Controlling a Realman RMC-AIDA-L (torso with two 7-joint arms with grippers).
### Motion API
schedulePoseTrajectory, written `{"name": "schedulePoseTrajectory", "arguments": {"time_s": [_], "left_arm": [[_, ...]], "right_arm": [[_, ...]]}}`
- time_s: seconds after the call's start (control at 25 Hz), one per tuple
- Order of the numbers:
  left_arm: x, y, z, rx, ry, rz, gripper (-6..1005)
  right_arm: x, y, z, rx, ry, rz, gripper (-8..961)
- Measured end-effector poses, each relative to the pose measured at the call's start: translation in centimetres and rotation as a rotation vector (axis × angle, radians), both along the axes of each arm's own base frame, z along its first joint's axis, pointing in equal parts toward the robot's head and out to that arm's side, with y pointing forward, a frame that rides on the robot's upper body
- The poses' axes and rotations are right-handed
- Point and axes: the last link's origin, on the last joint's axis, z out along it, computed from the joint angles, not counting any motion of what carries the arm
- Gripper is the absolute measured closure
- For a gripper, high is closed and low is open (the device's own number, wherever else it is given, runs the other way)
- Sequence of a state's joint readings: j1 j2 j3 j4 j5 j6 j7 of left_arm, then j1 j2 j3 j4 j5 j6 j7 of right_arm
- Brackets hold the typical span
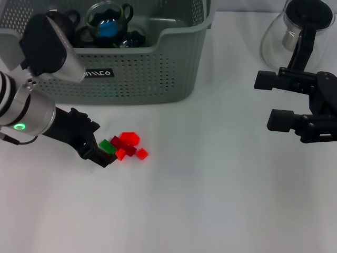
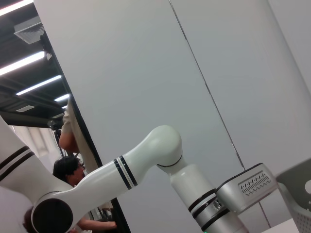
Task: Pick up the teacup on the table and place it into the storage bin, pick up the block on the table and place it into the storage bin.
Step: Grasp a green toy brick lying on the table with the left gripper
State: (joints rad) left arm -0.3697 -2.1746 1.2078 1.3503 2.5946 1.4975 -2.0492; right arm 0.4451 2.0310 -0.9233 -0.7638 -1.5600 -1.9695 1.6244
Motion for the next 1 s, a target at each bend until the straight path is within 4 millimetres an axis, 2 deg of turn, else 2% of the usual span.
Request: {"name": "schedulePoseTrajectory", "arguments": {"time_s": [1.0], "left_arm": [[0.4,0.7,-1.6,-0.004,0.1,-0.024,61]], "right_arm": [[0.0,0.2,0.2,0.013,0.005,-0.005,23]]}}
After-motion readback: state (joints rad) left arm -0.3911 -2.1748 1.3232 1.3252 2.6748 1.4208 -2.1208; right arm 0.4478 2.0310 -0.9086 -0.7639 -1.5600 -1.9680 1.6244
